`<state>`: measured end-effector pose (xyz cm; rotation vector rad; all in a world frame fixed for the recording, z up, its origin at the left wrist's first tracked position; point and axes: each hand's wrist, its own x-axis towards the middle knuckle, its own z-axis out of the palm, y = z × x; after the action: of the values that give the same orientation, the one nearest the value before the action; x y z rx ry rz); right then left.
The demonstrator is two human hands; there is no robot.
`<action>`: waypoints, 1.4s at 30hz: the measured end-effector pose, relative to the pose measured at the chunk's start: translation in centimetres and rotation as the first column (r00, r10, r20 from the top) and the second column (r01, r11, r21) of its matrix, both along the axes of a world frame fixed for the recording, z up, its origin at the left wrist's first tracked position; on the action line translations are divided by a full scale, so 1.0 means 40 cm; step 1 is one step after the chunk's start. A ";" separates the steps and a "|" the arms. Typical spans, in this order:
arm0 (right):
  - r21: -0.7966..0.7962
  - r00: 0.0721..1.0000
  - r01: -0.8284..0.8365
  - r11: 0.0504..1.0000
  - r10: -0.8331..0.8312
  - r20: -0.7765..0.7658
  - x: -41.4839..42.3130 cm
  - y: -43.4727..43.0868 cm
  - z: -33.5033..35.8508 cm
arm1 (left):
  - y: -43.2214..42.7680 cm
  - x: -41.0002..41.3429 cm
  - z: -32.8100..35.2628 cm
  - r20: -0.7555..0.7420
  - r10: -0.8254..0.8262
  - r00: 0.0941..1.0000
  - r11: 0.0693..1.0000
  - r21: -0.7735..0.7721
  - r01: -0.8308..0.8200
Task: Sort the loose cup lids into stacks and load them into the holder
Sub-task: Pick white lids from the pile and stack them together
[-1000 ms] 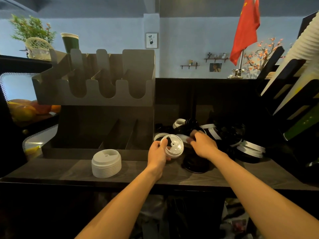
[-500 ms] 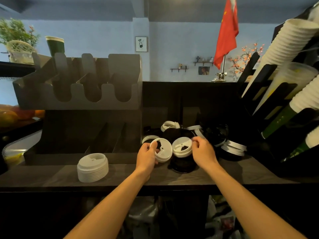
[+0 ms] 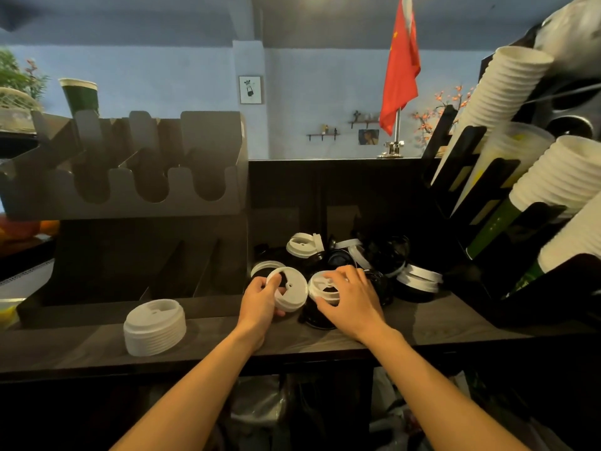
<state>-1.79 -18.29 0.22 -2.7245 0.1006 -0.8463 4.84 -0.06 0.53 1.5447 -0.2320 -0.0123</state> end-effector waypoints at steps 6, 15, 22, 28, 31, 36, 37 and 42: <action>0.061 0.992 -0.016 0.998 0.023 -0.128 -0.004 -0.005 0.003 | -0.004 -0.003 0.001 -0.005 -0.014 1.000 1.000 -0.002 0.014; 0.162 0.999 0.014 0.987 -0.021 0.040 -0.008 -0.007 0.000 | -0.003 -0.002 -0.001 -0.018 -0.039 0.999 0.996 -0.084 0.038; 0.123 0.987 -0.063 0.990 0.044 0.152 0.004 0.005 0.000 | -0.005 -0.007 0.002 0.007 -0.073 0.997 0.997 -0.033 0.073; 0.278 0.964 -0.137 0.951 0.064 0.258 0.005 0.044 0.015 | -0.003 -0.013 0.007 0.035 -0.154 0.987 0.987 -0.044 0.155; 0.308 0.953 -0.179 0.934 0.087 0.291 0.024 0.092 0.016 | 0.005 -0.011 0.008 0.051 -0.175 0.983 0.978 -0.104 0.179; 0.231 0.965 -0.157 0.960 0.099 0.243 0.046 0.110 0.010 | 0.013 -0.014 0.011 0.057 -0.209 0.976 0.965 -0.147 0.216; 0.261 0.963 -0.161 0.952 0.094 0.252 0.044 0.107 0.010 | 0.010 -0.017 0.012 0.060 -0.224 0.973 0.962 -0.143 0.231; 0.353 0.955 -0.168 0.921 0.062 0.291 0.037 0.104 0.013 | 0.008 -0.027 0.016 0.053 -0.276 0.960 0.951 -0.126 0.281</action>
<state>-0.31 -14.15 0.75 -2.2133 0.0364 -1.0415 3.74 0.25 1.16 1.3702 -0.4690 -0.1895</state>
